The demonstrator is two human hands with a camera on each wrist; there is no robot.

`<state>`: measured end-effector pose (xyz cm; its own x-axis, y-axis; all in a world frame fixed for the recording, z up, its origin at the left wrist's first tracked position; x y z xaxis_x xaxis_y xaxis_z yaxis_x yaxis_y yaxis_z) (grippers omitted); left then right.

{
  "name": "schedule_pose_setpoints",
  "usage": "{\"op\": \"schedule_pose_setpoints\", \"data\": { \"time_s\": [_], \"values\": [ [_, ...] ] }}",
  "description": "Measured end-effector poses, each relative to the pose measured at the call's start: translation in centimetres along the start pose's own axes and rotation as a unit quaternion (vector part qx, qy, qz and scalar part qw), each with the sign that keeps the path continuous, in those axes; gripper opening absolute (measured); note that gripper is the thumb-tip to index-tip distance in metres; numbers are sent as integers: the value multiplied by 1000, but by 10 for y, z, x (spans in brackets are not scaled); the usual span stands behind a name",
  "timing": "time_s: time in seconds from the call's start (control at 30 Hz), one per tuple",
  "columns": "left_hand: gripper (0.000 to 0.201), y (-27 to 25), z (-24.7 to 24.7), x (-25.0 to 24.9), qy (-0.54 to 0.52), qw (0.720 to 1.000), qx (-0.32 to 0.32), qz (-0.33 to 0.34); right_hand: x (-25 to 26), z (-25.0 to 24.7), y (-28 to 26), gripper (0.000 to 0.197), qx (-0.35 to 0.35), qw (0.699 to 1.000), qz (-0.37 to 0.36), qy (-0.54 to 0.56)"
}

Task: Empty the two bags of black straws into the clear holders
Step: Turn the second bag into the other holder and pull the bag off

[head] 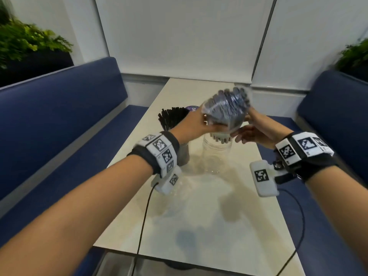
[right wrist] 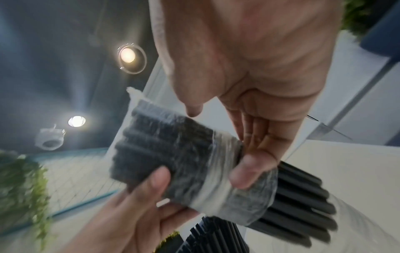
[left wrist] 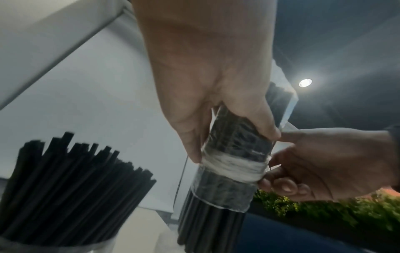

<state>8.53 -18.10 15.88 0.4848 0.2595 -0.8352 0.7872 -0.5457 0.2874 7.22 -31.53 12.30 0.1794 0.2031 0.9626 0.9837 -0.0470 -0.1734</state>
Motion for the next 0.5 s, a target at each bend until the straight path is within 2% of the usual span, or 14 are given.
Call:
{"op": "schedule_pose_setpoints", "data": {
  "time_s": [0.2, 0.5],
  "values": [
    [70, 30, -22, -12, -13, 998, -61, -8, 16, -3, 19, 77, -37, 999, -5, 36],
    [72, 33, -12, 7, -23, 996, -77, -24, -1, -5, 30, 76, -46, 998, 8, 46]
  ]
}}
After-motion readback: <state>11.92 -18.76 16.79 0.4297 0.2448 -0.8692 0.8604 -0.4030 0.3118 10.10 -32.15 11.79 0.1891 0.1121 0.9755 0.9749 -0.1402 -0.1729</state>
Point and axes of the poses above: each hand's wrist, its own y-axis towards the middle knuckle, its own z-axis out of the palm, x = y × z, the point moved 10 cm from there along y, towards the middle knuckle, and after that the axes turned 4 degrees about -x, right-handed, at the moved point
